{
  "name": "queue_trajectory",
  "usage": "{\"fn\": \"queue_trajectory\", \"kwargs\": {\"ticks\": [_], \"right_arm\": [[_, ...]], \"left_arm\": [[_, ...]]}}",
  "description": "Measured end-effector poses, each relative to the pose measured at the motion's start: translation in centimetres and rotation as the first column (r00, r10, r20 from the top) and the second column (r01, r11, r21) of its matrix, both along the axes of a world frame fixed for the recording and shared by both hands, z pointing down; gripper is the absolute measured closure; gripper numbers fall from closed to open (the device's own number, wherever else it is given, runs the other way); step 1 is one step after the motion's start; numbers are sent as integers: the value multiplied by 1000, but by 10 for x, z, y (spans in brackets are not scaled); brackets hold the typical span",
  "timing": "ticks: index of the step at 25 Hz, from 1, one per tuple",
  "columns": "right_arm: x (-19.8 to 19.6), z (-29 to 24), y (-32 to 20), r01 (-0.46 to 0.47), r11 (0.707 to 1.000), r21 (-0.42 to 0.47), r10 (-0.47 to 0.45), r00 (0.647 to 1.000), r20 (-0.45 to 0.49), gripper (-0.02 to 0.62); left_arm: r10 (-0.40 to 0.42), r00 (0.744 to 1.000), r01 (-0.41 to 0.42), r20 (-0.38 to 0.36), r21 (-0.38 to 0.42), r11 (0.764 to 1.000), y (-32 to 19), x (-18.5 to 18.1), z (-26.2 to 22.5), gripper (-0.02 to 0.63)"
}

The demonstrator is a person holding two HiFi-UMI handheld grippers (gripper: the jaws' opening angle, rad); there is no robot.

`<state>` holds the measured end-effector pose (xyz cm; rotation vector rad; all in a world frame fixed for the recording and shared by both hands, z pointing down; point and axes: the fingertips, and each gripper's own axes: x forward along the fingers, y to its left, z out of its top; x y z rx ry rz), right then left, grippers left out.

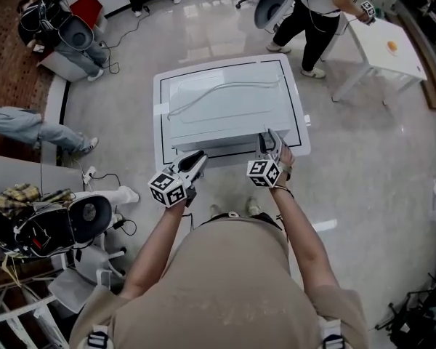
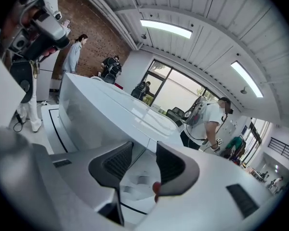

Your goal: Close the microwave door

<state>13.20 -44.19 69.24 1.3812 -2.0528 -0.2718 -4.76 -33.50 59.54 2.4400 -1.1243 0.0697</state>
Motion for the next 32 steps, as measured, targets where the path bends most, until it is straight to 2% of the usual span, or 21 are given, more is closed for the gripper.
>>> {"fn": "queue_trajectory", "kwargs": {"ticks": [5, 10, 13, 17, 22, 27, 32], "right_arm": [[2, -29, 5, 6, 1000, -24, -2, 986, 168, 451], [-12, -86, 6, 85, 996, 26, -89, 951, 297, 451], [-16, -126, 9, 131, 989, 61, -144, 914, 380, 452], [-14, -171, 18, 202, 973, 115, -233, 842, 487, 451], [-6, -206, 23, 264, 947, 182, -321, 786, 529, 451], [7, -210, 25, 279, 941, 190, -337, 763, 551, 453], [30, -200, 23, 287, 936, 202, -351, 761, 546, 453]], "left_arm": [[-21, 1000, 21, -10, 23, 1000, 3, -2, -14, 549], [-65, 998, 66, -25, 56, 996, -5, -11, -28, 551], [-94, 995, 98, -40, 88, 991, -9, -17, -46, 551], [-123, 991, 129, -47, 143, 981, -13, -18, -72, 551], [-148, 988, 153, -36, 218, 964, -20, -15, -99, 551], [-186, 982, 191, -43, 228, 955, -17, -11, -95, 551], [-218, 975, 221, -41, 212, 952, -11, 2, -82, 551]]}}
